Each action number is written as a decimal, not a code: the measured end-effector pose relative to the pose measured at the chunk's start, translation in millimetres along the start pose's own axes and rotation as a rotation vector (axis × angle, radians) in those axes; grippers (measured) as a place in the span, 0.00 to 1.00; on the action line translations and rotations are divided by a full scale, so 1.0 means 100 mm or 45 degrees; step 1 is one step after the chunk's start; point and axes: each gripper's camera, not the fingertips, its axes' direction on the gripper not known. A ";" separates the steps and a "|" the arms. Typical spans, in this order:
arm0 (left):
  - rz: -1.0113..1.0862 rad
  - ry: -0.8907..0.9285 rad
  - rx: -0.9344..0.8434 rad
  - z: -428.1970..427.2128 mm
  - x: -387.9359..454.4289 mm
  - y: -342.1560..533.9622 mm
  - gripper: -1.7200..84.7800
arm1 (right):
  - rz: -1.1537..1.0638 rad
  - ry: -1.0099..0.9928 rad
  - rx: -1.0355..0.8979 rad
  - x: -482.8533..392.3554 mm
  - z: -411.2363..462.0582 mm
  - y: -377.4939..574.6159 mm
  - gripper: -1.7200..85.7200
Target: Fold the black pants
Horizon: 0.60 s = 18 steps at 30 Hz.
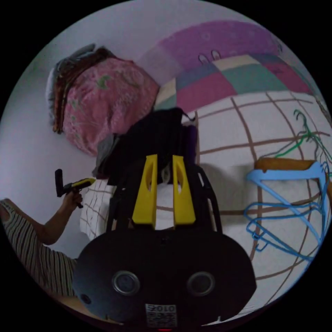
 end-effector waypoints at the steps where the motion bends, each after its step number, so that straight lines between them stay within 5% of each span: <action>1: 0.011 0.010 0.000 0.01 0.05 -0.04 0.02 | -0.046 -0.011 0.067 -0.13 -0.04 -0.02 0.11; 12: 0.156 -0.233 -0.303 0.60 0.89 -0.35 0.02 | -0.190 0.177 -0.313 -1.02 0.63 -0.03 0.09; 18: 0.231 -0.367 0.082 -0.46 1.38 0.16 0.02 | -0.326 0.238 -0.119 -1.78 -0.05 0.39 0.10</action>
